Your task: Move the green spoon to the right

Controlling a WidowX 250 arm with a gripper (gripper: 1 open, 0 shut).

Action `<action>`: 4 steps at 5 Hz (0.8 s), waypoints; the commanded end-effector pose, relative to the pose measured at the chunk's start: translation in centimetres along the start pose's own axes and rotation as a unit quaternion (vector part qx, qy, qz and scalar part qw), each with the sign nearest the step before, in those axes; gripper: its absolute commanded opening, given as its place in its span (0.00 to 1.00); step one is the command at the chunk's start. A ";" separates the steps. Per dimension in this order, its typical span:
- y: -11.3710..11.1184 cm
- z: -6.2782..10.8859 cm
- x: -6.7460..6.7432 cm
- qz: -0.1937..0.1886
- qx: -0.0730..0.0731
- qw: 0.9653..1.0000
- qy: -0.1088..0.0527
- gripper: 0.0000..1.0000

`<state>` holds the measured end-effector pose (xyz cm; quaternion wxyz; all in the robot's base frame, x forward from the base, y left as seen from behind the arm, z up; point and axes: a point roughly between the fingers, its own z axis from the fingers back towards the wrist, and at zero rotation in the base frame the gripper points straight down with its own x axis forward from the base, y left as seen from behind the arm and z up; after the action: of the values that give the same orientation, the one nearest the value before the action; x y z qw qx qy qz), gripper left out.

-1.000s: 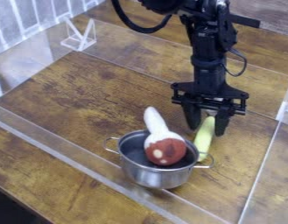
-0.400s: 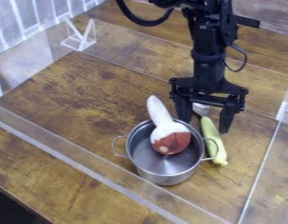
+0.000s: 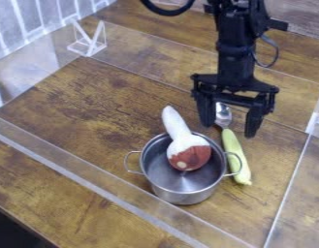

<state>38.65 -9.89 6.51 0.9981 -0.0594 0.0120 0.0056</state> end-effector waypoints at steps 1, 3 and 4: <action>0.3 0.6 0.5 -0.008 0.000 1.000 -0.022 1.00; 0.3 -1.7 -0.5 -0.031 0.009 0.999 -0.011 1.00; 0.0 -1.4 -1.0 -0.027 0.013 1.000 -0.006 0.00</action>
<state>37.50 -10.12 3.72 0.9984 -0.0514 0.0195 -0.0127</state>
